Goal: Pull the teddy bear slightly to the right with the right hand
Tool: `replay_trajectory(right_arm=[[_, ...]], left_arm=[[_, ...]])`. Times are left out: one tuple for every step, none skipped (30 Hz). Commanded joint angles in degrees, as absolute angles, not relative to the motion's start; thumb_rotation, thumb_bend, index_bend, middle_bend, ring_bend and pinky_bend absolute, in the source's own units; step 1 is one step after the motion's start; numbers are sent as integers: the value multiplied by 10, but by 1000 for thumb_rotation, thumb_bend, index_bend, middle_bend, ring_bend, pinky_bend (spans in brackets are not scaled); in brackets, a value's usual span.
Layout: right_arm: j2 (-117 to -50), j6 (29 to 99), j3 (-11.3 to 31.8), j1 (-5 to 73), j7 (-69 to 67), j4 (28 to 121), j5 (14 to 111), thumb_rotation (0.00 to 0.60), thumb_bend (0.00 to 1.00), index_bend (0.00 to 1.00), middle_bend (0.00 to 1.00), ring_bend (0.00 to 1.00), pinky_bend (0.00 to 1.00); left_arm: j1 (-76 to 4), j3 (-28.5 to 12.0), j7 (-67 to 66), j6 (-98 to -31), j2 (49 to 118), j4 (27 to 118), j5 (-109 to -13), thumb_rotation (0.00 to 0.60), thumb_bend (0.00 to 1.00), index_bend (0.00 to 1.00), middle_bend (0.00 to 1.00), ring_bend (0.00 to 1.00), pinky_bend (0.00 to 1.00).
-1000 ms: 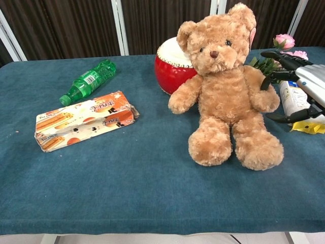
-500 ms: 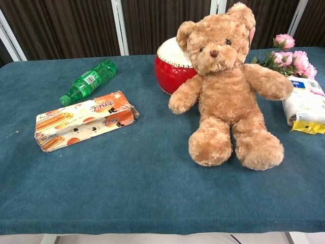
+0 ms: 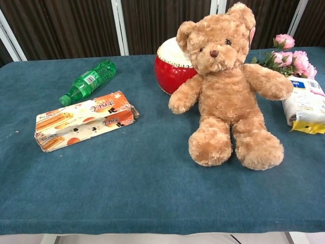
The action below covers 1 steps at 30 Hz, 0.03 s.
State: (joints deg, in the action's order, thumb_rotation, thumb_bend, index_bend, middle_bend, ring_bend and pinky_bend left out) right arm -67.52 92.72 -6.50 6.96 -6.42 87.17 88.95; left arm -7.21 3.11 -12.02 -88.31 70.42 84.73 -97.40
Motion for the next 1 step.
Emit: replay_trajectory(right_arm=[[-675, 923, -60, 68, -63, 874, 892, 600, 96, 45, 0, 0, 199]], left_arm=[[-71, 29, -123, -881, 704, 852, -970, 600, 301, 277, 263, 247, 402]])
